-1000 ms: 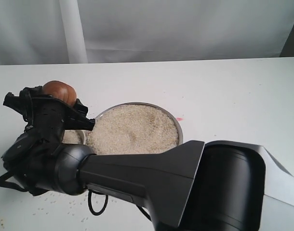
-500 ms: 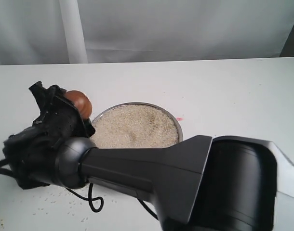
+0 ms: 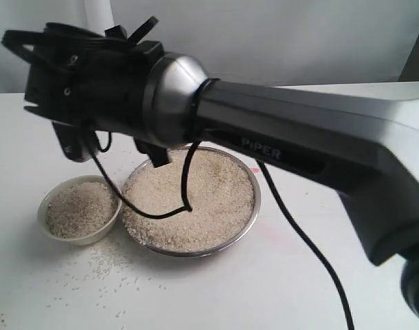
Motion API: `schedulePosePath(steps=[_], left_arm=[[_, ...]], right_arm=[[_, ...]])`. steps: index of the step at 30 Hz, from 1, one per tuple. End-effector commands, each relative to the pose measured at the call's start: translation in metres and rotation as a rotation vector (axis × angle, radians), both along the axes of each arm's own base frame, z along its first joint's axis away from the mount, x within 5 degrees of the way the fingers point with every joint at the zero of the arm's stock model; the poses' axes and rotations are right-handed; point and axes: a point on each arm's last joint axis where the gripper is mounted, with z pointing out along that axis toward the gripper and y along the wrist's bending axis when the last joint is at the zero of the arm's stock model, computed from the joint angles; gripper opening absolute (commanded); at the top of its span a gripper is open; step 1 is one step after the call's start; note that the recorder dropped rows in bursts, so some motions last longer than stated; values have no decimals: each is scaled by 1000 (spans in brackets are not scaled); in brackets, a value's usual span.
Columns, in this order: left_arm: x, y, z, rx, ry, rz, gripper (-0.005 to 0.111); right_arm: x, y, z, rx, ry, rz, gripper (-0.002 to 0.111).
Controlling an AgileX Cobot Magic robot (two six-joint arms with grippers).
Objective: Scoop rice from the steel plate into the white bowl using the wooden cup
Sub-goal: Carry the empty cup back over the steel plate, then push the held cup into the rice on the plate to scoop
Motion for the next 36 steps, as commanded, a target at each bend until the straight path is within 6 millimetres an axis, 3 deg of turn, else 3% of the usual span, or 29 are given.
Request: schedulePosePath(steps=[1, 6, 17, 28, 36], left_arm=[[0, 0, 1, -9, -9, -4, 0], [0, 0, 1, -9, -9, -4, 0], [0, 0, 1, -11, -9, -3, 0], [0, 0, 1, -9, -9, -4, 0], [0, 0, 1, -9, -9, -4, 0]], right_arm=[[23, -25, 5, -160, -31, 5, 0], [41, -43, -20, -353, -23, 20, 0], [41, -79, -105, -592, 124, 158, 0], [54, -82, -143, -675, 130, 210, 0], [52, -80, -153, -663, 154, 212, 0]])
